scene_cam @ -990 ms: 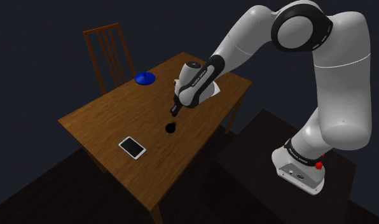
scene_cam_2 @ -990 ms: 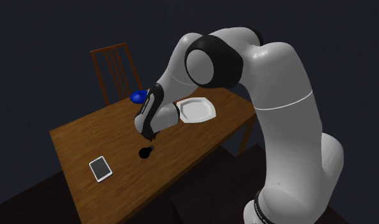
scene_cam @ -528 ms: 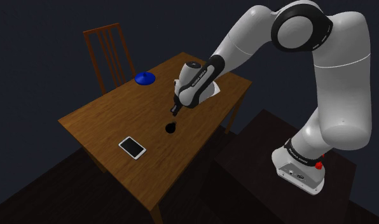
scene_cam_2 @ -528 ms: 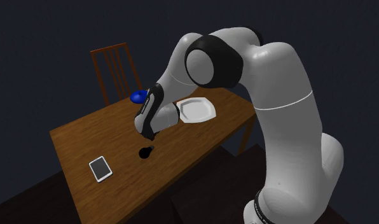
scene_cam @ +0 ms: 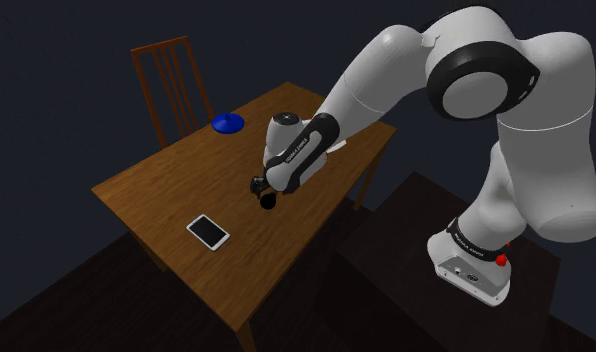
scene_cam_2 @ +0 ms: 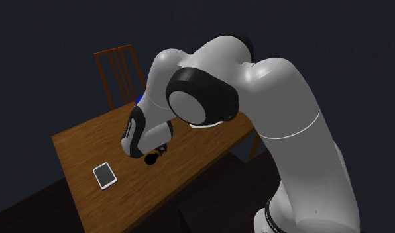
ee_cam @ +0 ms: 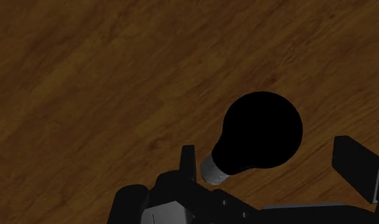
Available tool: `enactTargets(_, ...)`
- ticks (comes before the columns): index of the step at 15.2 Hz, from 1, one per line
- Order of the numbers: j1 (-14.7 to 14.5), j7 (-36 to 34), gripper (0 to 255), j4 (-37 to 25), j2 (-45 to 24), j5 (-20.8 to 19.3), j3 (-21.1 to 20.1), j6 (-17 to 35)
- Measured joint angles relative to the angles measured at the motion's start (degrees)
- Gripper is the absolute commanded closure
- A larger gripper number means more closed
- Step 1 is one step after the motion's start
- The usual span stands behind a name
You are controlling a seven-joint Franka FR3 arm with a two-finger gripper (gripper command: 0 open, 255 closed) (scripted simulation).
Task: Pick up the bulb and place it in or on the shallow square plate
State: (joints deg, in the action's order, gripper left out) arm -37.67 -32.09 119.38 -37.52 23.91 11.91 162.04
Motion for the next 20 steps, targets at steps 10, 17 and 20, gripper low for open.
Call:
enactTargets(10,-0.6,-5.2,0,-4.0,-6.2,2.6,-0.6,1.3)
enactTargets(17,-0.6,-5.2,255,-4.1,-6.4,2.7,-0.6,1.4)
enactTargets(20,-0.6,-5.2,255,-4.1,-6.4,2.7,-0.6,1.4)
